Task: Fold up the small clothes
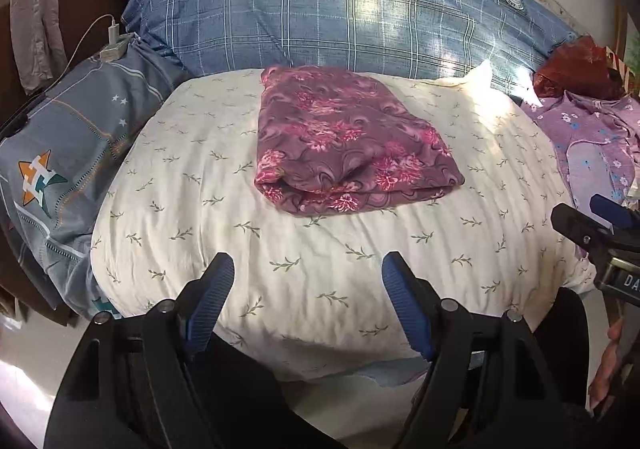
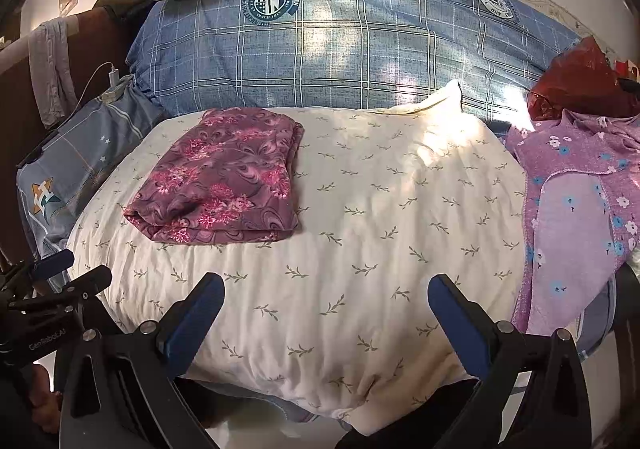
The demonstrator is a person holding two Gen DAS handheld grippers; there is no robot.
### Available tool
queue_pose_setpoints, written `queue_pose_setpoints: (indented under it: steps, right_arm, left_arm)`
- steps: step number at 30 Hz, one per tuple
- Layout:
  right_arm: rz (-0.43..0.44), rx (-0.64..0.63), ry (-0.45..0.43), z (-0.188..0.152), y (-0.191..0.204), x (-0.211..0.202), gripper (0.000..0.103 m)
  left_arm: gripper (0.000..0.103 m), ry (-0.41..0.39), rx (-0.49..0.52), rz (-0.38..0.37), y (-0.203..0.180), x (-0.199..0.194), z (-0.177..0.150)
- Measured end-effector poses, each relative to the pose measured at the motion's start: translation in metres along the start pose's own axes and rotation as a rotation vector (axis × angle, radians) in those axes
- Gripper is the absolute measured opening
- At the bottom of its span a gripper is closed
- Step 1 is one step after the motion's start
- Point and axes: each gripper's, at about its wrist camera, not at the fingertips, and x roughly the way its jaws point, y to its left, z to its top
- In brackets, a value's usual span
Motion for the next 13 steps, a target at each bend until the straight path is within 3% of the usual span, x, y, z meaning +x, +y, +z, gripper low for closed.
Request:
queue_pose_setpoints:
  steps: [8,13]
  right_arm:
    - [-0.034,-0.15,0.083,0.003,0.011,0.019,0.102]
    - [-0.056,-0.24,0.091,0.003,0.018,0.023,0.102]
  left_arm:
    - [0.082,0.004,0.073,0.052,-0.003,0.0,-0.004]
    - [0.082,0.025,0.122,0.073,-0.008,0.005,-0.01]
